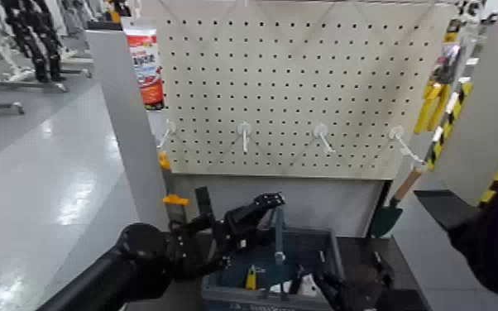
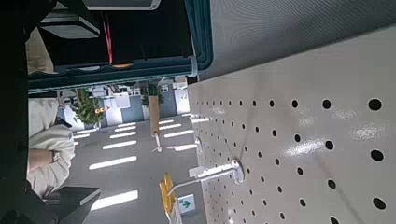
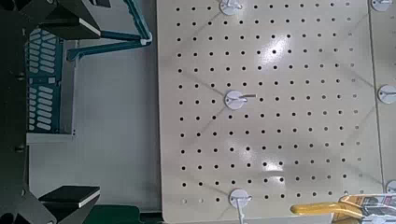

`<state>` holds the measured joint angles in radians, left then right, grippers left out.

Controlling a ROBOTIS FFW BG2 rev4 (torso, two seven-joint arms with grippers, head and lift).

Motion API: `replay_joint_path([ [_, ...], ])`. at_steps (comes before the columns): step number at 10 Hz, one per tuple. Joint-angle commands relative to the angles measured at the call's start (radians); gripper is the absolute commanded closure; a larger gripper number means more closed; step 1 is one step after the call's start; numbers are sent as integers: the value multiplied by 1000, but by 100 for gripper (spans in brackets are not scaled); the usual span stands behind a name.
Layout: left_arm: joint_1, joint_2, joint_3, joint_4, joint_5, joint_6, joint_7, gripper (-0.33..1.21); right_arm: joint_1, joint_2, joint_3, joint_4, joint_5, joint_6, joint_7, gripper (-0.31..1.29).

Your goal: Grasp the handle of the crate.

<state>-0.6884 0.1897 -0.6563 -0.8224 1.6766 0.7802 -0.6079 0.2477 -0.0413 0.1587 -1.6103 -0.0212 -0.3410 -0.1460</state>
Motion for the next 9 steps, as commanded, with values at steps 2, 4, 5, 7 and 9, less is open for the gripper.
replay_joint_path([
  [2,-14,-4,-20,28,18,13,-15,51,-5,-2,7,4,0,-3,0,13],
  [4,-13,-7,-22,35,25,14,-19,74,-7,-2,7,6,0,-4,0,13],
  [5,-13,-9,-23,37,25,14,-24,87,-7,-2,8,6,-2,-6,0,13],
  [7,-6,-10,-25,42,25,13,-30,101,-5,-2,7,6,0,-7,0,13],
  [9,3,-16,-25,48,25,4,-33,113,-4,-3,5,6,0,-10,0,13],
])
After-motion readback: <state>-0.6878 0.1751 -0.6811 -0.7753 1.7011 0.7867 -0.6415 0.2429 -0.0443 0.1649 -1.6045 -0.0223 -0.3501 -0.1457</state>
